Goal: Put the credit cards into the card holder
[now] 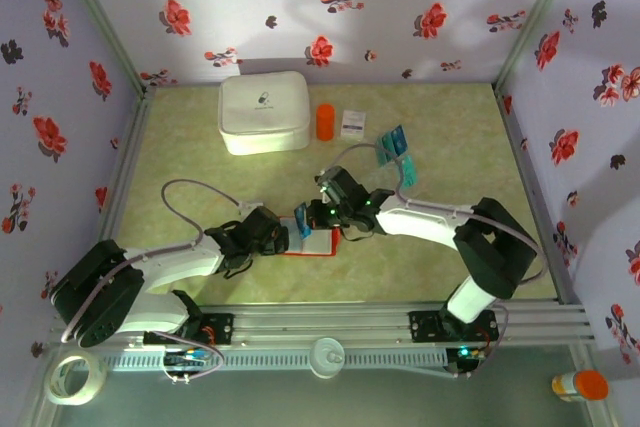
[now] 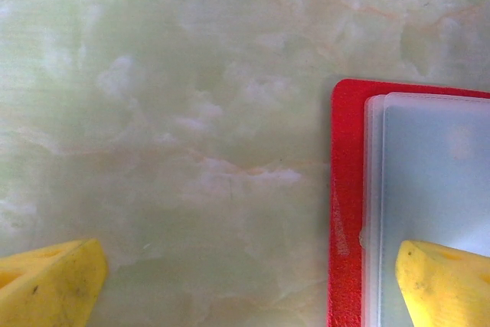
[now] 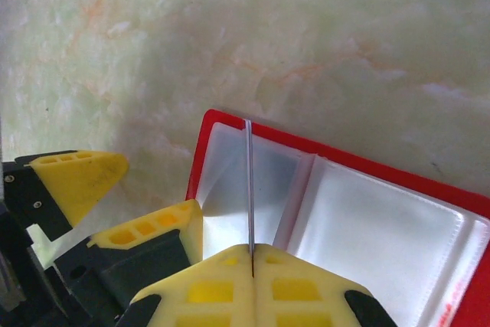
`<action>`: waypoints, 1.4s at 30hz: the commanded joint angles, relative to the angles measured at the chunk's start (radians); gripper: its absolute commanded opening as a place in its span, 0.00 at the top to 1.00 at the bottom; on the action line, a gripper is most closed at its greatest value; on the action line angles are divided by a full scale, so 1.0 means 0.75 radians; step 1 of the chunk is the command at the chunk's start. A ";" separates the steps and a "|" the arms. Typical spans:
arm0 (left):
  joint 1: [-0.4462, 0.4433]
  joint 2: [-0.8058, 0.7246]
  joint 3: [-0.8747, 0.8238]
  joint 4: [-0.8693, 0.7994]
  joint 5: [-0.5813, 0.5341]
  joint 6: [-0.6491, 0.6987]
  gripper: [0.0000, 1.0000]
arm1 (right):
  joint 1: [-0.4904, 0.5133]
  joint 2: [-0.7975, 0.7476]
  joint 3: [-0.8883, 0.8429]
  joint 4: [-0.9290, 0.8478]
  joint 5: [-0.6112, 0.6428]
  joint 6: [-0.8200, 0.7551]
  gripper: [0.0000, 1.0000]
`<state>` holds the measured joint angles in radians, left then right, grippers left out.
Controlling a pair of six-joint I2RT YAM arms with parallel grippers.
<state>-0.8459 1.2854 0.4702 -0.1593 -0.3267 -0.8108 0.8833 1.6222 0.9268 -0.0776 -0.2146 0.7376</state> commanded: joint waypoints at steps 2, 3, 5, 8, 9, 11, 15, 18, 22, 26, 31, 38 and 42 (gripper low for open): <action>0.009 -0.022 -0.041 -0.161 -0.042 -0.036 0.01 | 0.016 0.053 -0.004 0.053 0.006 0.036 1.00; 0.009 -0.030 -0.040 -0.163 -0.041 -0.035 0.01 | 0.015 0.063 -0.004 0.059 0.008 0.036 1.00; 0.009 -0.049 -0.032 -0.181 -0.044 -0.032 0.01 | 0.015 0.087 0.000 0.068 0.008 0.039 1.00; 0.009 -0.080 -0.020 -0.200 -0.047 -0.026 0.01 | 0.015 0.116 0.003 0.072 0.010 0.039 1.00; 0.009 -0.088 -0.017 -0.205 -0.047 -0.025 0.01 | 0.018 0.120 0.002 0.072 0.011 0.040 1.00; 0.009 -0.102 -0.009 -0.210 -0.045 -0.021 0.01 | 0.019 0.130 -0.002 0.074 0.009 0.044 1.00; 0.010 -0.108 0.010 -0.211 -0.039 -0.011 0.01 | 0.019 0.133 -0.017 0.079 0.014 0.051 1.00; 0.009 -0.104 0.027 -0.208 -0.032 0.005 0.01 | 0.018 0.132 -0.025 0.083 0.018 0.054 1.00; 0.007 -0.113 0.052 -0.200 -0.021 0.018 0.01 | 0.018 0.136 -0.035 0.094 0.015 0.062 1.00; -0.001 -0.137 0.084 -0.206 -0.013 0.021 0.01 | 0.021 0.141 -0.039 0.099 0.013 0.066 1.00; -0.011 -0.140 0.109 -0.197 -0.007 0.027 0.01 | 0.022 0.142 -0.039 0.101 0.013 0.068 1.00; -0.022 -0.075 0.095 -0.145 0.014 0.032 0.00 | 0.027 0.144 -0.045 0.112 0.013 0.078 1.00; -0.029 -0.029 0.091 -0.120 0.022 0.037 0.00 | 0.030 0.143 -0.054 0.123 0.016 0.087 1.00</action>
<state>-0.8589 1.2400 0.5323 -0.2676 -0.3130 -0.8055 0.8951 1.7023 0.9112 0.0151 -0.2142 0.7868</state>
